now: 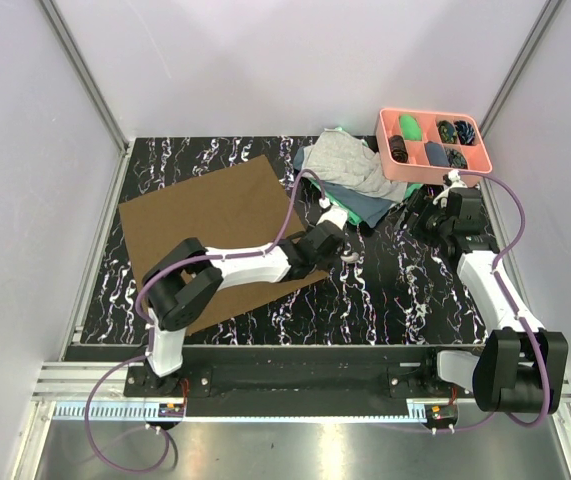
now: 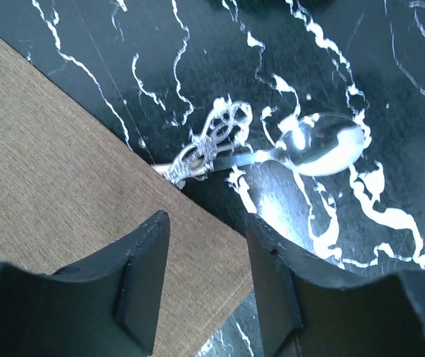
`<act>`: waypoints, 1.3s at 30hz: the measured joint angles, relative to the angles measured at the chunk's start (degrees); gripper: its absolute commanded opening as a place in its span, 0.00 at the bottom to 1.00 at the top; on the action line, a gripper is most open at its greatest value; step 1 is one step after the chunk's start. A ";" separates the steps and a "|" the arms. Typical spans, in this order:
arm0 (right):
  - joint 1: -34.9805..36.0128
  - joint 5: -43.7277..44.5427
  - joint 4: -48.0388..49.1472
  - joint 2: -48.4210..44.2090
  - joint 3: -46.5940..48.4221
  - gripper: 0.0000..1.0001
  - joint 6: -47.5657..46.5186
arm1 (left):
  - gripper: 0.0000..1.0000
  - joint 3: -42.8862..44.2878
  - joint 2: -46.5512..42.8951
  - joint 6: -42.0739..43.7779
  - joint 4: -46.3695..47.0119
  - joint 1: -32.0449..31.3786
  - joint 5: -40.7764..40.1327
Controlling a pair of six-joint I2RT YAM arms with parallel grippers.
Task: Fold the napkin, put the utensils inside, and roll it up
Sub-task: Fold the napkin
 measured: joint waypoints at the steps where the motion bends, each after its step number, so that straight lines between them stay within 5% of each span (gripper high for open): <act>1: 0.00 0.00 0.00 0.00 0.00 0.87 0.00 | 0.46 0.02 0.00 0.00 -0.15 -0.04 0.04; 25: -0.04 -0.09 -0.09 0.00 -0.26 0.88 0.02 | 0.37 0.17 3.06 -5.95 -5.14 -5.03 1.18; 31: -0.04 -0.13 -0.09 0.00 -0.26 0.88 0.00 | 0.26 0.20 3.21 -7.19 -4.94 -5.01 0.72; 37: -0.04 -0.59 -0.09 0.00 -0.26 0.88 -0.02 | 0.01 0.20 3.32 -8.44 -4.98 -4.37 0.15; 39: -0.04 -0.59 -0.09 0.00 -0.26 0.89 -0.04 | 0.00 0.20 3.32 -9.03 -4.90 -3.91 0.35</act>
